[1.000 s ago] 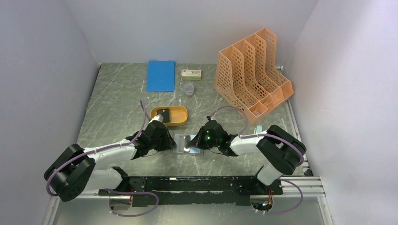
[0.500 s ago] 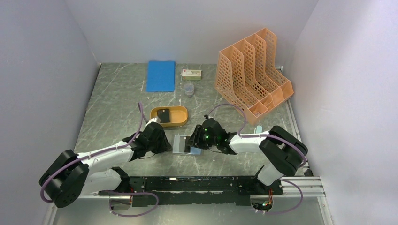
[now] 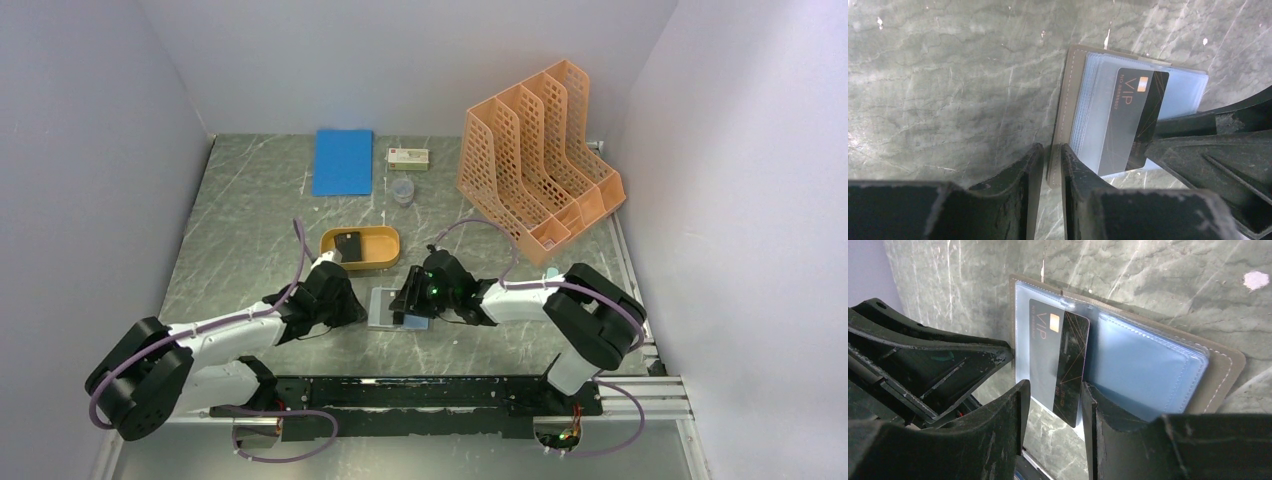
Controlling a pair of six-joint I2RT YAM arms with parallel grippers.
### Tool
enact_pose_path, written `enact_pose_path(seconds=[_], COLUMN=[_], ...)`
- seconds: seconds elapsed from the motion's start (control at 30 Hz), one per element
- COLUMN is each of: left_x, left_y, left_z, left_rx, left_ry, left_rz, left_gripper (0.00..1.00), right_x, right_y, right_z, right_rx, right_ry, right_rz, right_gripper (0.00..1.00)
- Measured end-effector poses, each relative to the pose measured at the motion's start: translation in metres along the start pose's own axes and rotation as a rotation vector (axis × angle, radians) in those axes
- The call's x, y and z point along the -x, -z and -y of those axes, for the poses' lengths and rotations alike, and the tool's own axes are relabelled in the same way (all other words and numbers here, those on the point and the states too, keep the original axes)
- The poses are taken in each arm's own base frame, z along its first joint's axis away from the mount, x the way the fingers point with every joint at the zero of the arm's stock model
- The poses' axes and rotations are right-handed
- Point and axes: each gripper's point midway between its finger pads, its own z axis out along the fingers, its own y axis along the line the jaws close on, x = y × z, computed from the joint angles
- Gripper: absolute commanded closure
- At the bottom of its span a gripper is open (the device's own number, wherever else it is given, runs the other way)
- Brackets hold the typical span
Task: Put the credit cards into the card holder
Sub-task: Insert the credit card into the card holder.
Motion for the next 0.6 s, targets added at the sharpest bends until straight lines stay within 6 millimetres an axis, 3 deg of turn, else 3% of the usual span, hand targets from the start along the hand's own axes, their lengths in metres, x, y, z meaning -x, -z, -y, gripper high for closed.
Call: enact_pose_path(seconds=[0.4,0.6], left_x=[0.000,-0.002], left_y=[-0.002,0.001], left_z=[0.003,0.000], left_rx=[-0.029,-0.025], left_ry=[0.004,0.003], left_rz=[0.011,0.008], left_gripper=[0.78,0.80], right_x=[-0.011,-0.009], right_y=[-0.009,-0.006], right_z=[-0.015,-0.010], right_rx=[0.002,-0.044], right_ry=[0.047,0.068], right_rz=[-0.037,-0.025], right_gripper=[0.54,0.53])
